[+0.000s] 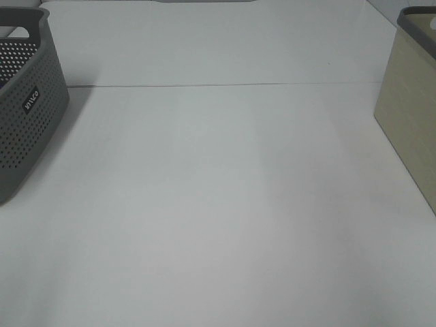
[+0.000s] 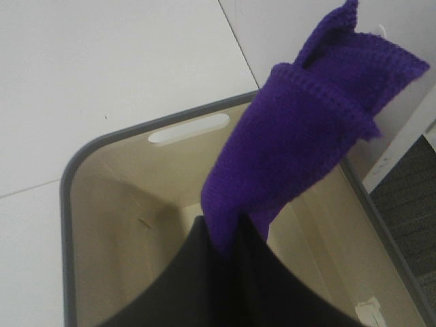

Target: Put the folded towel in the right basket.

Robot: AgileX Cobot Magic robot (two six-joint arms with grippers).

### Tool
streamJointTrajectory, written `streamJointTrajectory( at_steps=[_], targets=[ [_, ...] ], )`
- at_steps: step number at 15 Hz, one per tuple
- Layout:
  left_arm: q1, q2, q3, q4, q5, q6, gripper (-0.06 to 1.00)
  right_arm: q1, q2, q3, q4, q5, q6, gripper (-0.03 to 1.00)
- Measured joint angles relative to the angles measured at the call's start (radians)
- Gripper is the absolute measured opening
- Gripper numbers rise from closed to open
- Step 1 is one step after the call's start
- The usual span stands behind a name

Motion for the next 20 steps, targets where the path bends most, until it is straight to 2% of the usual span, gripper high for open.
streamJointTrajectory(
  at_steps=[5,7,8,9,11,12,14,16,17,20],
  targets=[
    [0.000,0.000,0.000,0.000,0.000,0.000,0.99,-0.001,0.078,0.000,-0.009,0.064,0.000,0.06],
    [0.000,0.000,0.000,0.000,0.000,0.000,0.99,-0.001,0.090,0.000,-0.010,0.075,0.000,0.13],
    [0.000,0.000,0.000,0.000,0.000,0.000,0.99,-0.001,0.090,0.000,-0.011,0.082,0.000,0.22],
    [0.000,0.000,0.000,0.000,0.000,0.000,0.99,-0.001,0.090,0.000,-0.011,0.087,0.000,0.35],
    [0.000,0.000,0.000,0.000,0.000,0.000,0.99,-0.001,0.090,0.000,-0.011,0.097,0.000,0.71],
    [0.000,0.000,0.000,0.000,0.000,0.000,0.99,-0.001,0.090,0.000,-0.011,0.097,0.000,0.83],
    [0.000,0.000,0.000,0.000,0.000,0.000,0.99,-0.001,0.090,0.000,-0.013,0.103,0.000,0.91],
    [0.000,0.000,0.000,0.000,0.000,0.000,0.99,-0.001,0.090,0.000,-0.014,0.135,-0.051,0.92],
    [0.000,0.000,0.000,0.000,0.000,0.000,0.99,-0.001,0.090,0.000,-0.010,0.171,-0.131,0.93],
    [0.000,0.000,0.000,0.000,0.000,0.000,0.99,0.012,0.080,0.000,0.038,0.174,-0.139,0.93]
  ],
)
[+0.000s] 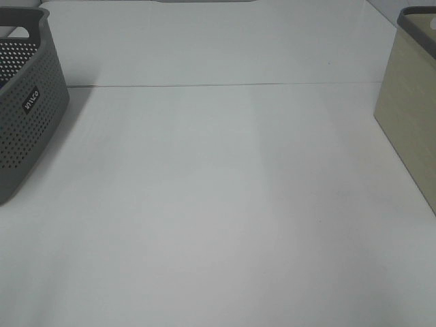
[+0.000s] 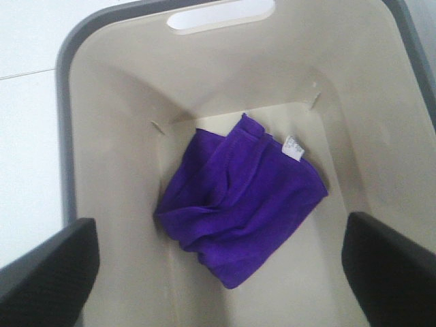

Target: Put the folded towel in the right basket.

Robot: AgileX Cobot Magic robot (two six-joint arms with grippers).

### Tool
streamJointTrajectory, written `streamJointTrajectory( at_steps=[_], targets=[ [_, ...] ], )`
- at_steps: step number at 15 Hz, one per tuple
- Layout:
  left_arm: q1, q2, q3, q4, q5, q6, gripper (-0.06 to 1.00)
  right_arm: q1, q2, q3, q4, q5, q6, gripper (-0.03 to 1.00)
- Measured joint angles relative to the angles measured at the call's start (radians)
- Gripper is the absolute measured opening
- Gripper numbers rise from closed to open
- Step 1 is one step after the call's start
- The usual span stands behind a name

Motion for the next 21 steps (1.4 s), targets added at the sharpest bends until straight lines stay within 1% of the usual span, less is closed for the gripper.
streamJointTrajectory(
  at_steps=[1,4,5,7,9,10,12,14,15,20,21],
  targets=[
    [0.000,0.000,0.000,0.000,0.000,0.000,0.99,0.024,-0.011,0.000,0.011,0.000,0.005,0.93],
    [0.000,0.000,0.000,0.000,0.000,0.000,0.99,0.154,-0.040,0.000,0.021,0.000,0.029,0.93],
    [0.000,0.000,0.000,0.000,0.000,0.000,0.99,0.203,-0.044,0.000,0.003,0.003,0.035,0.93],
    [0.000,0.000,0.000,0.000,0.000,0.000,0.99,0.268,-0.064,0.000,-0.059,0.035,0.069,0.93],
    [0.000,0.000,0.000,0.000,0.000,0.000,0.99,0.279,-0.100,0.000,-0.086,0.124,0.109,0.93],
    [0.000,0.000,0.000,0.000,0.000,0.000,0.99,0.275,-0.124,0.000,-0.091,0.140,0.119,0.93],
    [0.000,0.000,0.000,0.000,0.000,0.000,0.99,0.267,-0.248,0.039,-0.096,0.141,0.131,0.93],
    [0.000,0.000,0.000,0.000,0.000,0.000,0.99,0.267,-0.412,0.155,-0.096,0.141,0.123,0.93],
    [0.000,0.000,0.000,0.000,0.000,0.000,0.99,0.267,-0.450,0.191,-0.096,0.141,0.120,0.93],
    [0.000,0.000,0.000,0.000,0.000,0.000,0.99,0.267,-0.897,0.663,-0.096,0.142,0.099,0.93],
    [0.000,0.000,0.000,0.000,0.000,0.000,0.99,0.267,-0.984,0.745,-0.096,0.143,0.079,0.93]
  ],
)
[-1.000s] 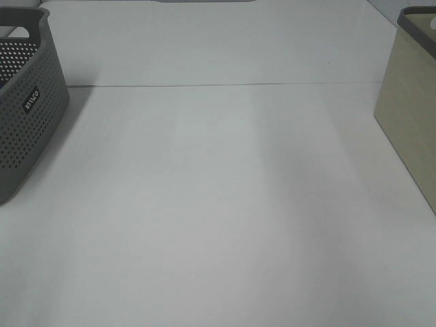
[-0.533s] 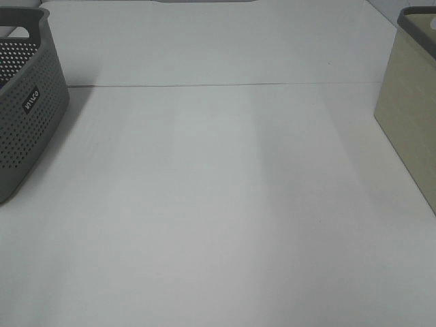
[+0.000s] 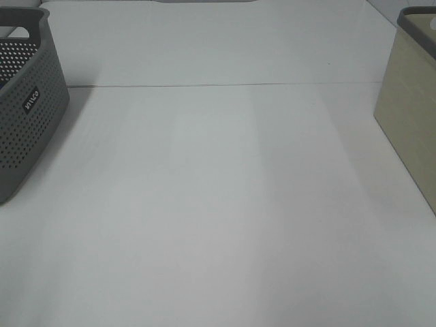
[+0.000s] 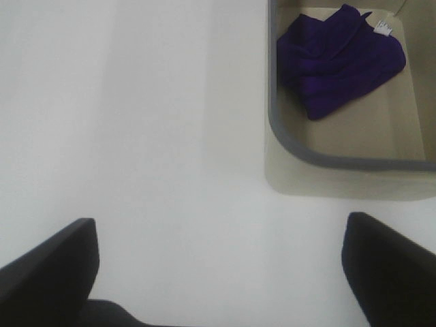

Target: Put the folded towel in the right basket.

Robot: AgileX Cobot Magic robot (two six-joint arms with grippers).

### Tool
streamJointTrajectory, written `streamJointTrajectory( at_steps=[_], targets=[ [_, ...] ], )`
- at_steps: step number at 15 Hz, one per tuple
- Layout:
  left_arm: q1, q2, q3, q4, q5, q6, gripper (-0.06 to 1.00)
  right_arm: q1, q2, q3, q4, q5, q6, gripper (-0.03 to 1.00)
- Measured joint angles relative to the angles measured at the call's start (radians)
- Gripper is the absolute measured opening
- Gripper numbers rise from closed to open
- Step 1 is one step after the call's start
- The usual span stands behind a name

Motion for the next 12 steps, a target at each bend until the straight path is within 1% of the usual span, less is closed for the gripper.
streamJointTrajectory(
  at_steps=[3,7,10,11,12],
  targets=[
    [0.000,0.000,0.000,0.000,0.000,0.000,0.99,0.000,-0.238,0.175,0.004,0.001,-0.037,0.93],
    [0.000,0.000,0.000,0.000,0.000,0.000,0.99,0.000,-0.458,0.302,0.012,-0.001,-0.043,0.93],
    [0.000,0.000,0.000,0.000,0.000,0.000,0.99,0.000,-0.633,0.399,0.045,-0.001,-0.043,0.93],
    [0.000,0.000,0.000,0.000,0.000,0.000,0.99,0.014,-0.711,0.449,0.061,-0.001,-0.043,0.93],
    [0.000,0.000,0.000,0.000,0.000,0.000,0.99,0.028,-0.736,0.470,0.063,-0.001,-0.042,0.93]
  ],
)
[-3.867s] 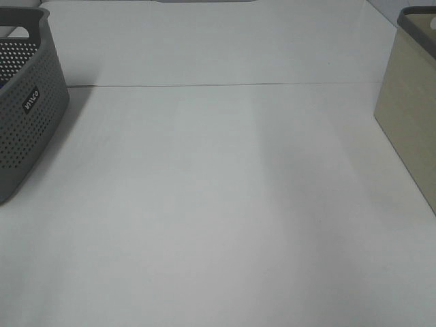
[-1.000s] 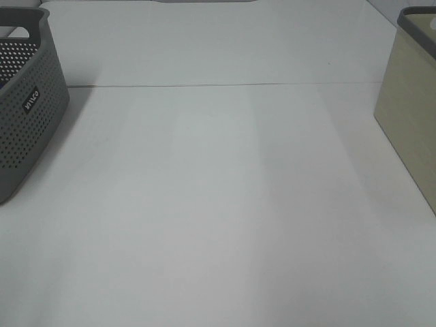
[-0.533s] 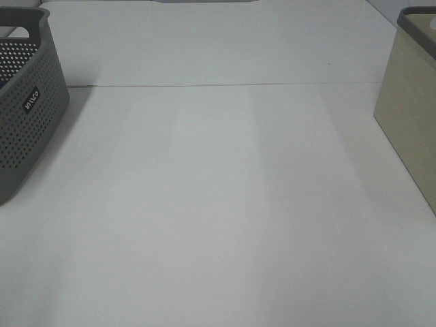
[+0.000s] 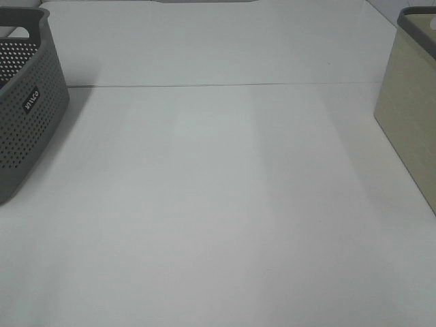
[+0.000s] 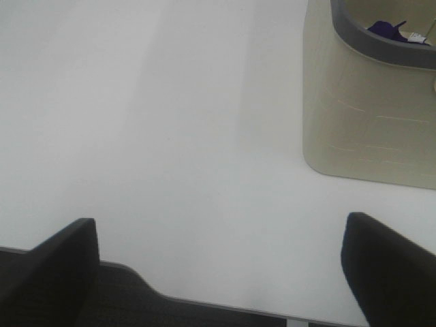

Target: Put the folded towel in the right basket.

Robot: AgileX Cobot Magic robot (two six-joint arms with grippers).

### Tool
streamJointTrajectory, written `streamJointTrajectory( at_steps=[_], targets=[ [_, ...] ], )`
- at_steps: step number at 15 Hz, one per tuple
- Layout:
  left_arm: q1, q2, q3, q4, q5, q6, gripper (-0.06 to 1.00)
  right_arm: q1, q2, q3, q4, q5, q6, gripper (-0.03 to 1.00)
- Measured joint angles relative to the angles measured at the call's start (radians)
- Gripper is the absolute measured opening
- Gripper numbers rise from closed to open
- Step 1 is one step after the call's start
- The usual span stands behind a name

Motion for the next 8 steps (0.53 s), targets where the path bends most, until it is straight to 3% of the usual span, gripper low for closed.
streamJointTrajectory(
  at_steps=[5,8],
  targets=[
    [0.000,0.000,0.000,0.000,0.000,0.000,0.99,0.025,-0.054,0.110,-0.003,-0.033,0.122,0.93],
    [0.000,0.000,0.000,0.000,0.000,0.000,0.99,0.094,-0.054,0.150,-0.007,-0.093,0.127,0.93]
  ],
)
